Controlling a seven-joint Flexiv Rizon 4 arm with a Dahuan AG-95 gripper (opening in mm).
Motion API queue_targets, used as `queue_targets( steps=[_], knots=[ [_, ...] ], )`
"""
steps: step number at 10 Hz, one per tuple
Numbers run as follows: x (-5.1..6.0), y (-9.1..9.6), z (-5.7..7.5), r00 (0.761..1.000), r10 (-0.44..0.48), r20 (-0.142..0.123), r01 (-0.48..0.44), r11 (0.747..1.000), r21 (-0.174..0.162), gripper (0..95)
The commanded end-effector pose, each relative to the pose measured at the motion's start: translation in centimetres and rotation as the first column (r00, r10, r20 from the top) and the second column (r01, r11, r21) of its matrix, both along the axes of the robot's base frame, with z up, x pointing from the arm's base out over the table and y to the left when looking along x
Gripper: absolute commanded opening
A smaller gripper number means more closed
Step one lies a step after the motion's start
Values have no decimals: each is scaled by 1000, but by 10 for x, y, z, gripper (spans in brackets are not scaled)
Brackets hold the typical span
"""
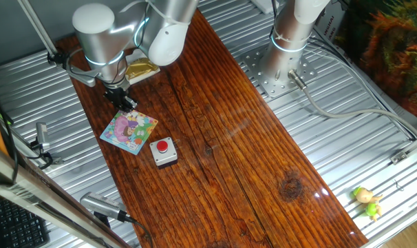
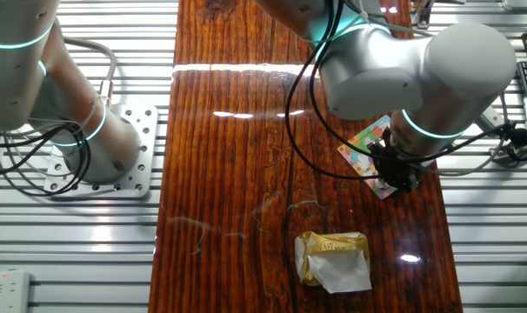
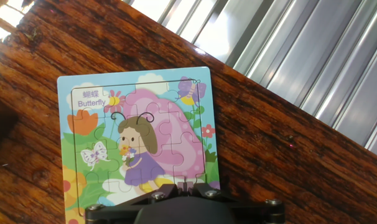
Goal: Assemble one piece of a puzzle
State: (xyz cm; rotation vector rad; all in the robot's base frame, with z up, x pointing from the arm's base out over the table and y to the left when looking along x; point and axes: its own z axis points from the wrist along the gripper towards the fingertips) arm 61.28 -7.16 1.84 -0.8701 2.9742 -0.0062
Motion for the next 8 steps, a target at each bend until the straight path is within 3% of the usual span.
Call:
queue_targets(
  steps=[1, 8],
  knots=[
    [0, -1, -1, 1000, 0, 5, 0, 1000, -1, 0],
    [0, -1, -6, 1000, -2, 21, 2, 1000, 0, 0]
  ],
)
